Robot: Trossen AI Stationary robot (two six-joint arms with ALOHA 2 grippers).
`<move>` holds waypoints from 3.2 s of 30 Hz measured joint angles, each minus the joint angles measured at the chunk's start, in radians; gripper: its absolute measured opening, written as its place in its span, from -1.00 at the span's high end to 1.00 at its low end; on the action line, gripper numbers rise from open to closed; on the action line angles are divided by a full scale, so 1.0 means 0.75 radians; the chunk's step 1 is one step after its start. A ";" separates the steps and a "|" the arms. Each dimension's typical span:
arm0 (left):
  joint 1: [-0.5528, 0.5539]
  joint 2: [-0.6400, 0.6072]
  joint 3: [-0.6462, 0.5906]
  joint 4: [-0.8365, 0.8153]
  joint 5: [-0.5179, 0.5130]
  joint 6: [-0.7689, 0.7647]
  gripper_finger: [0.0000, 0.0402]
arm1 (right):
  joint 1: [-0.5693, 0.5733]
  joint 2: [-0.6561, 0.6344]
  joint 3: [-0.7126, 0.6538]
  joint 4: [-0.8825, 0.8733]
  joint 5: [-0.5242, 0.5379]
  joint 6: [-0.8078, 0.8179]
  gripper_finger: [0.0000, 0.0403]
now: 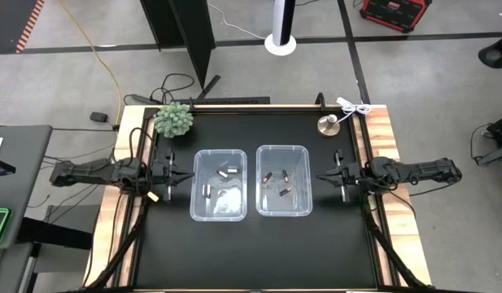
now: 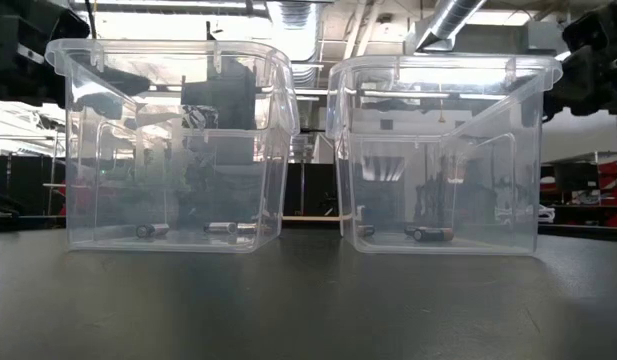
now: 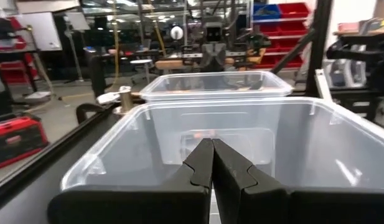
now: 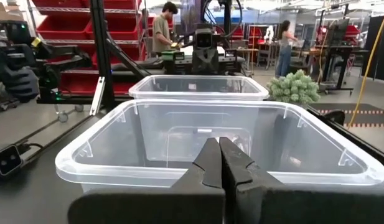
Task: Sort batteries
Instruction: Return to Home Position
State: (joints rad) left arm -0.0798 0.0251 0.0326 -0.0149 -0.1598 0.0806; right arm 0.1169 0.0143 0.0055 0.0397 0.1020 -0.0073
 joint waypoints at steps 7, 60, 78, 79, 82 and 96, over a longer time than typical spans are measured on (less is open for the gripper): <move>0.011 -0.001 0.115 -0.244 -0.054 -0.020 1.00 | 0.002 0.003 0.000 -0.003 -0.001 0.036 1.00; 0.002 -0.021 -0.030 0.092 0.109 0.057 1.00 | -0.003 0.076 0.000 -0.006 0.000 0.035 0.87; 0.002 -0.007 -0.027 0.062 0.110 -0.008 1.00 | -0.002 0.077 0.000 -0.005 0.000 0.035 0.87; 0.002 -0.007 -0.027 0.061 0.110 -0.008 1.00 | -0.002 0.077 0.000 -0.005 0.000 0.035 0.87; 0.002 -0.007 -0.027 0.061 0.110 -0.008 1.00 | -0.002 0.077 0.000 -0.005 0.000 0.035 0.87; 0.002 -0.007 -0.028 0.060 0.110 -0.008 1.00 | -0.002 0.077 0.000 -0.005 0.000 0.035 0.87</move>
State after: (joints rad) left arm -0.0784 0.0196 0.0113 0.0298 -0.0776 0.0746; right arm 0.1151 0.0719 0.0055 0.0360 0.1020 0.0190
